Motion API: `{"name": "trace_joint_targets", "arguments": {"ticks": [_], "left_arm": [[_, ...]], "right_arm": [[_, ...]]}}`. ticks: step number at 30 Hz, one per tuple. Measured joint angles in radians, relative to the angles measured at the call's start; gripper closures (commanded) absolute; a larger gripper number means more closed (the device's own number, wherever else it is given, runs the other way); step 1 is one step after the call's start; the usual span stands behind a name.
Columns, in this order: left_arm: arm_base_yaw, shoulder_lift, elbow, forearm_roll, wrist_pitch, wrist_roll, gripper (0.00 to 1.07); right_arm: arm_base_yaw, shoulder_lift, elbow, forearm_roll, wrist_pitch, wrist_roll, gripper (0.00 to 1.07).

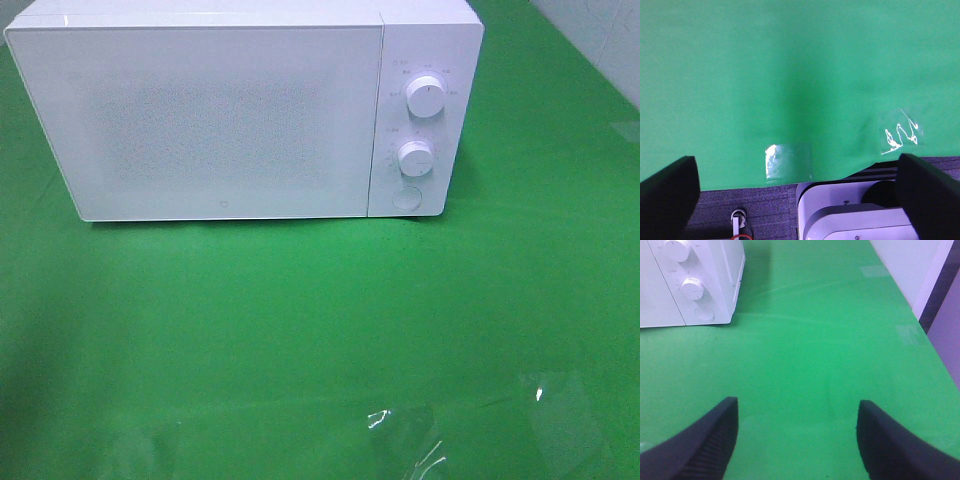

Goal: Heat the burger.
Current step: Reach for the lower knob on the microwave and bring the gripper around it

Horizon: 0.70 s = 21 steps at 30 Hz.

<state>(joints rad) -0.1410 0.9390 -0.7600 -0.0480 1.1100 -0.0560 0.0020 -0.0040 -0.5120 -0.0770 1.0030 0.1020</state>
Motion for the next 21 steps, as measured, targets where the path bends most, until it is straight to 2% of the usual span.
{"name": "trace_joint_targets", "arguments": {"ticks": [8,12,15,18,21], "left_arm": [[0.000,-0.198,0.127,-0.006,0.003,0.000,0.06],[0.000,-0.379,0.195,-0.011,0.001,0.003,0.06],[0.000,-0.411,0.204,-0.011,-0.002,0.003,0.06],[0.000,-0.535,0.233,-0.011,-0.042,0.004,0.06],[0.000,-0.589,0.243,-0.011,-0.055,0.005,0.06]], "right_arm": [[0.000,0.000,0.000,0.000,0.000,0.000,0.43],[0.000,0.000,0.000,0.000,0.000,0.000,0.43],[0.000,0.000,0.000,0.000,0.000,0.000,0.43],[0.000,0.000,0.000,0.000,0.000,0.000,0.43],[0.000,0.000,0.000,0.000,0.000,0.000,0.43]]}}
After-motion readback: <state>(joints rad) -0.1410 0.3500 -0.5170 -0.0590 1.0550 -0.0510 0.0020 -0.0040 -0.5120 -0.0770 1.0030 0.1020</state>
